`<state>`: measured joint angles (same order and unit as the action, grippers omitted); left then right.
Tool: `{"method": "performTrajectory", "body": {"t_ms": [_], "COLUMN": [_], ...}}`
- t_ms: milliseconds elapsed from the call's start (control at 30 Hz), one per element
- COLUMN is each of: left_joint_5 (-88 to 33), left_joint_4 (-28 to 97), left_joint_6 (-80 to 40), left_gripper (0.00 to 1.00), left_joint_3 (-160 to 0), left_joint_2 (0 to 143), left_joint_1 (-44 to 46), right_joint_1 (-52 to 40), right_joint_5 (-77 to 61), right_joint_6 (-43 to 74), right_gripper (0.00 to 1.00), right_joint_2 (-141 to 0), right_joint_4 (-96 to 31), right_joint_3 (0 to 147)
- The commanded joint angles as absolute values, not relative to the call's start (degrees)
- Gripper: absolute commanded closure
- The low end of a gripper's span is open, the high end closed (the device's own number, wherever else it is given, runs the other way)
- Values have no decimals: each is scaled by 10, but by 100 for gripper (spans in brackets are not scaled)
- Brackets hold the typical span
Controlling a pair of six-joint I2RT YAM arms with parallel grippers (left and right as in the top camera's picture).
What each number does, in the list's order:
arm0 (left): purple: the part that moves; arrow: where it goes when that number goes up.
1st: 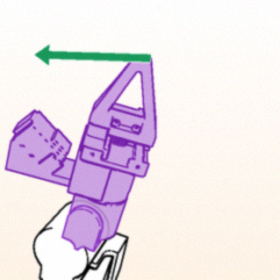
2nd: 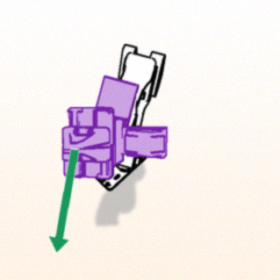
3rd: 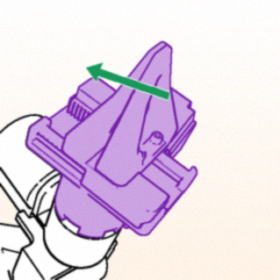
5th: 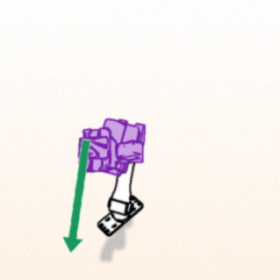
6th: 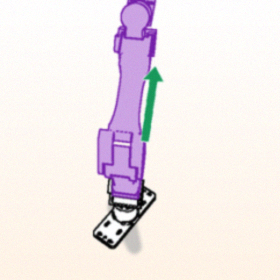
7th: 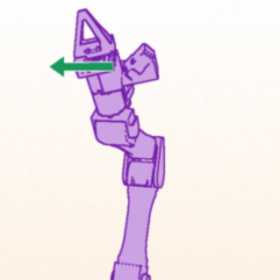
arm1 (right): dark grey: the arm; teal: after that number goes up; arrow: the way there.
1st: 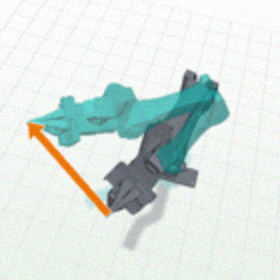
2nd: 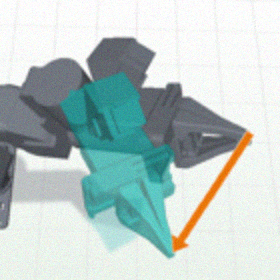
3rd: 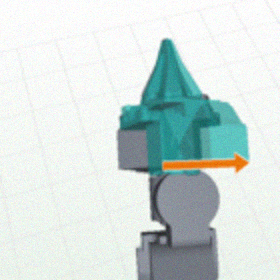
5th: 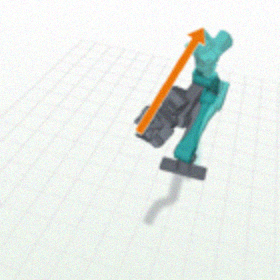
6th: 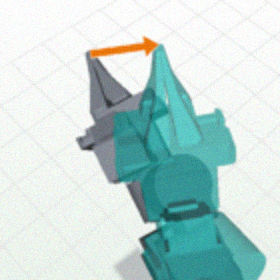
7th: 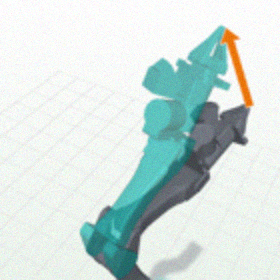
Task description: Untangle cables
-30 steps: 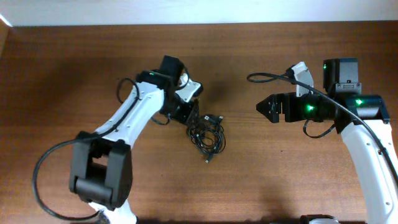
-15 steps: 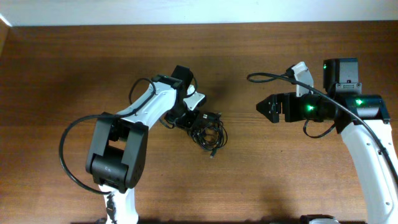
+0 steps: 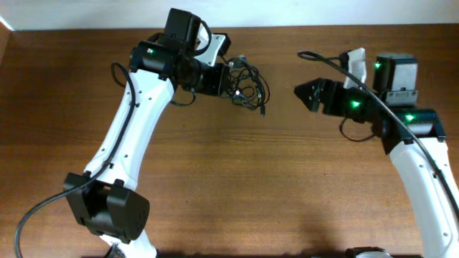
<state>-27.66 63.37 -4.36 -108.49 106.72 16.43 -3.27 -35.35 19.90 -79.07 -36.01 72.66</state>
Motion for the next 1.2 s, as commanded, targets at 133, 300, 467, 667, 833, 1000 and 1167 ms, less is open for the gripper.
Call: {"method": "performTrajectory", "body": {"t_ms": [133, 300, 467, 667, 833, 1000, 1167], "left_joint_5": [-409, -410, -442, -486, -257, -71, 76], "left_joint_4": [672, 683, 675, 649, 648, 648, 655], "left_joint_6": [-51, -49, -49, -49, -49, -49, -49], "left_gripper": [100, 100, 100, 100, 100, 100, 100], "left_joint_3": [-1090, -1090, -1090, -1092, -1093, -1093, -1093], "left_joint_2": [1057, 1057, 1057, 1057, 1057, 1057, 1057], "left_joint_1": [133, 133, 134, 133, 94, 81, 81], "right_joint_1": [-168, -188, -196, -193, -121, -71, -41], "right_joint_5": [-216, -220, -218, -217, -209, -185, -111], "right_joint_6": [310, 309, 309, 303, 268, 233, 179], "right_gripper": [23, 25, 32, 57, 96, 96, 96], "right_joint_2": [-864, -916, -943, -969, -927, -871, -840], "right_joint_4": [-276, -259, -254, -251, -330, -413, -512], "right_joint_3": [736, 736, 736, 736, 739, 739, 779]}}
